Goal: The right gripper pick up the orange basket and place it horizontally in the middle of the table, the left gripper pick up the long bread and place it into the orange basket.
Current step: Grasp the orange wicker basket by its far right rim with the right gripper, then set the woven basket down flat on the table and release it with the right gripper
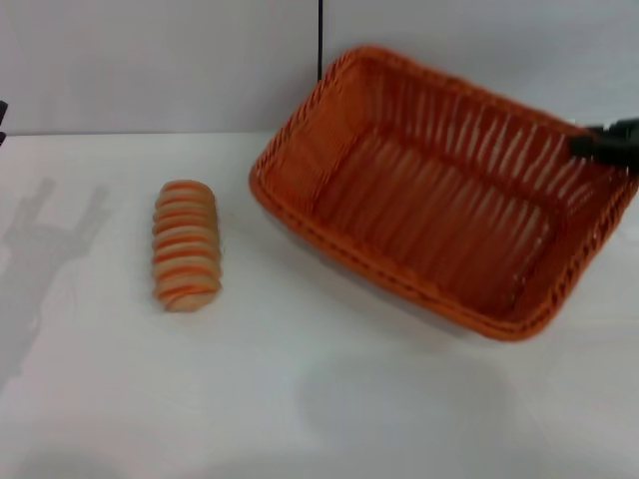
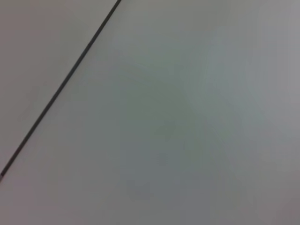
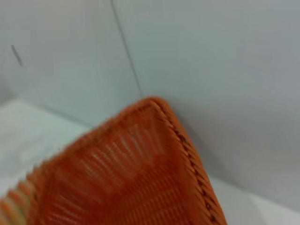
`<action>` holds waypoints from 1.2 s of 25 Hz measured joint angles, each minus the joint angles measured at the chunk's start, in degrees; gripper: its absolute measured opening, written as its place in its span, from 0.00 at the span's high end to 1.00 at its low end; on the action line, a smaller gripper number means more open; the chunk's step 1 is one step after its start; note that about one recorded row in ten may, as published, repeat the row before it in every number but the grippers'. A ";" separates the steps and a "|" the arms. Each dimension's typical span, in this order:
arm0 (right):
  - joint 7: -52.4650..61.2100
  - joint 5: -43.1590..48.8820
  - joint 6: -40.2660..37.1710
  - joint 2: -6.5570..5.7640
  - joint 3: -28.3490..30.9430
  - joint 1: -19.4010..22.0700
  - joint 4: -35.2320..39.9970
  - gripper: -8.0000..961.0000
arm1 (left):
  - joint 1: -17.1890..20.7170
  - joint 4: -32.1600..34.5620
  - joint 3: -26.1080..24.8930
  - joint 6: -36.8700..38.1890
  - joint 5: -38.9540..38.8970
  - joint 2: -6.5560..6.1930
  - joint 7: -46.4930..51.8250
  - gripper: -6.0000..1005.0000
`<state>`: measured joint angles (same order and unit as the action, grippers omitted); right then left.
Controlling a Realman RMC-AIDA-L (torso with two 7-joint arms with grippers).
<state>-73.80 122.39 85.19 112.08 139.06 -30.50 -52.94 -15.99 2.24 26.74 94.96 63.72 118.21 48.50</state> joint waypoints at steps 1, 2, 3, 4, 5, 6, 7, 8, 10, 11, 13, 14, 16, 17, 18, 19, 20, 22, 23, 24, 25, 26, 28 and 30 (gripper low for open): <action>-0.02 -1.21 0.01 0.04 0.43 0.36 -0.09 0.82 | 0.00 0.04 0.14 0.00 0.00 0.00 0.00 0.16; -0.02 -2.48 0.06 0.06 0.93 0.91 -0.31 0.81 | 0.00 0.17 0.43 -0.04 0.00 0.00 0.03 0.16; -0.03 -3.44 0.13 0.09 1.31 1.32 -0.65 0.81 | -0.02 0.19 0.49 -0.06 0.00 0.00 0.10 0.16; -0.04 -4.62 0.13 0.14 1.76 1.83 -1.05 0.81 | -0.05 0.29 0.63 -0.09 0.00 0.00 0.27 0.16; -0.05 -5.53 0.11 0.19 2.14 2.30 -1.41 0.81 | -0.06 0.31 0.65 -0.09 0.00 0.00 0.30 0.16; -0.16 -6.64 0.12 0.26 2.47 2.82 -1.70 0.81 | -0.08 0.39 0.70 -0.10 0.00 0.00 0.35 0.16; -0.35 -7.73 0.13 0.34 2.65 3.25 -1.89 0.81 | -0.08 0.44 0.72 -0.11 0.00 0.00 0.36 0.16; -0.61 -9.19 0.13 0.38 2.75 3.75 -1.99 0.81 | -0.08 0.44 0.72 -0.11 0.00 0.00 0.36 0.16; -1.26 -11.14 0.31 0.44 2.79 4.41 -2.03 0.81 | -0.15 0.53 0.79 -0.35 0.00 0.00 0.41 0.16; -1.70 -11.89 0.39 0.50 2.81 4.69 -2.05 0.81 | -0.21 0.56 0.80 -0.47 0.00 0.00 0.42 0.16; -2.54 -13.13 0.88 0.64 2.81 5.03 -2.06 0.82 | -0.24 0.57 0.80 -0.59 0.00 0.00 0.42 0.16; -2.83 -13.67 1.18 0.67 2.82 5.14 -2.07 0.82 | -0.24 0.57 0.80 -0.59 0.00 0.00 0.42 0.16; -3.18 -14.97 1.88 0.63 2.87 5.28 -2.12 0.82 | -0.37 0.57 0.81 -0.97 0.00 0.00 0.44 0.16; -3.30 -15.49 2.34 0.55 2.90 5.30 -2.14 0.82 | -0.41 0.57 0.81 -1.07 0.00 0.00 0.45 0.16; -3.40 -16.00 3.04 0.42 2.90 5.29 -2.16 0.82 | -0.41 0.57 0.81 -1.07 0.00 0.00 0.45 0.16; -3.49 -16.37 4.01 0.25 3.02 5.15 -2.19 0.82 | -0.51 0.62 0.83 -1.23 0.00 0.00 0.40 0.16; -3.58 -16.57 5.05 0.12 3.23 4.96 -2.30 0.82 | -0.54 0.64 0.83 -1.30 0.00 0.00 0.33 0.16; -3.70 -16.70 7.17 -0.06 3.91 4.46 -2.97 0.82 | -0.57 0.65 0.84 -1.34 0.00 0.02 0.25 0.16; -3.77 -16.87 8.35 -0.14 4.29 4.21 -3.58 0.82 | -0.59 0.66 0.89 -1.35 0.00 0.02 0.19 0.16; -3.84 -17.14 9.41 -0.26 4.48 4.08 -4.30 0.82 | -0.60 0.65 0.96 -1.35 0.00 0.02 0.13 0.16; -3.88 -17.65 10.47 -0.46 4.68 3.98 -5.24 0.82 | -0.60 0.65 0.98 -1.36 0.00 0.03 0.06 0.16; -3.89 -18.29 11.33 -0.76 4.76 3.93 -6.13 0.82 | -0.59 0.55 0.99 -1.37 0.00 0.06 0.01 0.16; -3.93 -19.86 13.12 -1.55 4.73 3.91 -7.49 0.84 | -0.53 0.29 1.00 -1.37 0.00 0.08 0.00 0.16; -3.97 -21.27 14.83 -2.75 4.50 3.59 -8.06 0.85 | -0.36 0.15 1.01 -1.28 0.00 0.10 -0.01 0.16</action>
<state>-77.77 101.13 100.02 109.33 143.57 -26.90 -61.01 -16.34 2.39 27.76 93.68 63.72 118.30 48.49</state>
